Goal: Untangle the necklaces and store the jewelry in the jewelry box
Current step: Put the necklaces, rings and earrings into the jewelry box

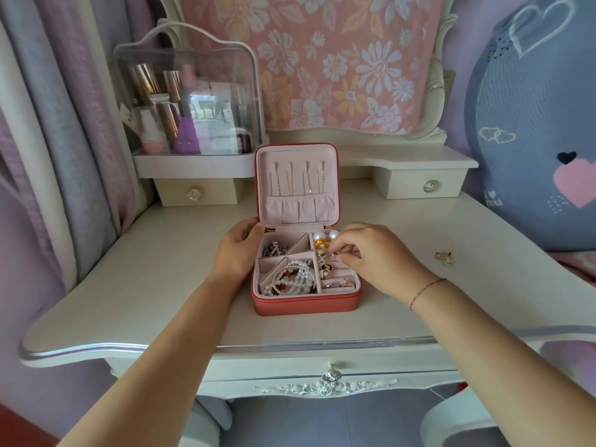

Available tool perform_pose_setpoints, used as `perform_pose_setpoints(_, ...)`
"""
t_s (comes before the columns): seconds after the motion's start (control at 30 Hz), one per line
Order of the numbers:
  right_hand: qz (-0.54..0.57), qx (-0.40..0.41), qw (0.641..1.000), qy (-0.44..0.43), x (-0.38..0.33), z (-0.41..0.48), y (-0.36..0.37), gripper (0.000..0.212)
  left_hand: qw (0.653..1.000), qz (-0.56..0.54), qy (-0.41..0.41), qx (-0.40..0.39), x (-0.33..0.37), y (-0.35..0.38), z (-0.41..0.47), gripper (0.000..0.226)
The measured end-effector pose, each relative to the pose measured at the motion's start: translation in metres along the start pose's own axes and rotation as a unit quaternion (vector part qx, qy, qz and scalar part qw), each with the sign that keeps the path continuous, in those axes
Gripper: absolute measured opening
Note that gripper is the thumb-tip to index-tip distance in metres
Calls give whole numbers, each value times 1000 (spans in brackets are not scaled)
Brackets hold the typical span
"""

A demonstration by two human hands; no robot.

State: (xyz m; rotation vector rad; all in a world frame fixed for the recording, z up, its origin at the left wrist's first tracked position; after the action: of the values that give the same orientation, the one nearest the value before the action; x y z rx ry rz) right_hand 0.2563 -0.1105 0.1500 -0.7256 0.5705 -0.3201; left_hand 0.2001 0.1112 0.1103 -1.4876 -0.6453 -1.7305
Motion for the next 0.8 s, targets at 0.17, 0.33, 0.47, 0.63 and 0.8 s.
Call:
perform_pose_setpoints(0.17,-10,6,999,-38,4,-11,-1,25,1000,7,4,-8,-3,-2,3,18)
perform_pose_setpoints(0.33,-51,-2,998,-41,5,-18,-4,34,1000,8,2,-7,-1,-2,0,20)
perform_pose_setpoints(0.47,-10,8,1000,-6,2,-17,-6,27,1000,7,0,-5,-1,-2,0,20)
perform_pose_setpoints(0.63,6,34,999,30,0,-19,-2,16,1000,6,4,-4,1,-2,-1,21)
perform_pose_setpoints(0.8,23,63,995,78,-5,-14,3,9,1000,11,9,-2,0,-2,0,22)
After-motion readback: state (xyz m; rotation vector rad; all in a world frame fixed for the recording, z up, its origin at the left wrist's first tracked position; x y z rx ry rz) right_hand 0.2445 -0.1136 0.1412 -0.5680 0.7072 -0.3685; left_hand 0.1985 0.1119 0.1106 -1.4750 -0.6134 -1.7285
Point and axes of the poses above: each hand's wrist, its own z-axis towards the middle knuckle, its own y-axis out of the palm, x = y × z, the point moved 1 cm from there along z, towards the middle knuckle, and after that the axes turned 15 degrees about x, right-handed, at the moved point
